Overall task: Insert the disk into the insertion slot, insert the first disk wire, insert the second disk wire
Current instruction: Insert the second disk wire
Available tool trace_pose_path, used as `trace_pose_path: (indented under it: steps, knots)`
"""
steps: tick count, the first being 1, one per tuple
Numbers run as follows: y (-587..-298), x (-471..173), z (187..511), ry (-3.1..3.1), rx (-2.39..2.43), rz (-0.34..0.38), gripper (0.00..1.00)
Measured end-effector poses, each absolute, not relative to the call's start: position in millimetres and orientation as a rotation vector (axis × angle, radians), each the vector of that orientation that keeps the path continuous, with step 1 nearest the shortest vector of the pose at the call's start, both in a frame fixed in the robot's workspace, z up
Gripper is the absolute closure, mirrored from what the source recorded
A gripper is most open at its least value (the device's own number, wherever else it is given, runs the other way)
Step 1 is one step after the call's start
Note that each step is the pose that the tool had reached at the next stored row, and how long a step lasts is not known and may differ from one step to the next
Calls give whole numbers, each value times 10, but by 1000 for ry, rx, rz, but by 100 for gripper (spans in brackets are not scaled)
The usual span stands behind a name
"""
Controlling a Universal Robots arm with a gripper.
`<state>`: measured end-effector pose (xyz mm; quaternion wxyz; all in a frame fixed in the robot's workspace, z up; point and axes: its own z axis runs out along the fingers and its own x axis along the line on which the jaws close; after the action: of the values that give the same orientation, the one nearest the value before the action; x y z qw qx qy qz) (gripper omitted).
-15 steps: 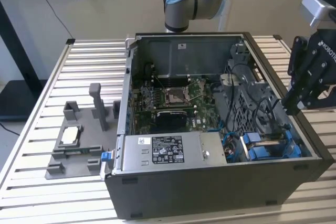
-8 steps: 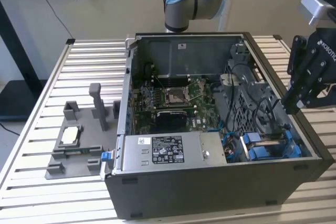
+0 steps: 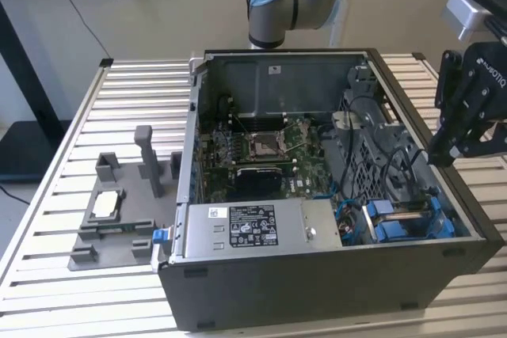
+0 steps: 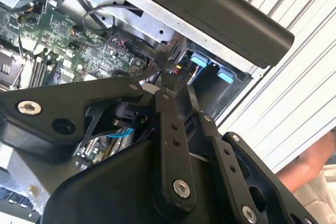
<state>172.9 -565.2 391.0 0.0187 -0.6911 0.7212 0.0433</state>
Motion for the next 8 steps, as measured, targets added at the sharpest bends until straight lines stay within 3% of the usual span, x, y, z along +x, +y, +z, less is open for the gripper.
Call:
trace_pose_path:
  steps: [8]
  knots:
    - [-5621,1852,3867,2224,-2129,166,73]
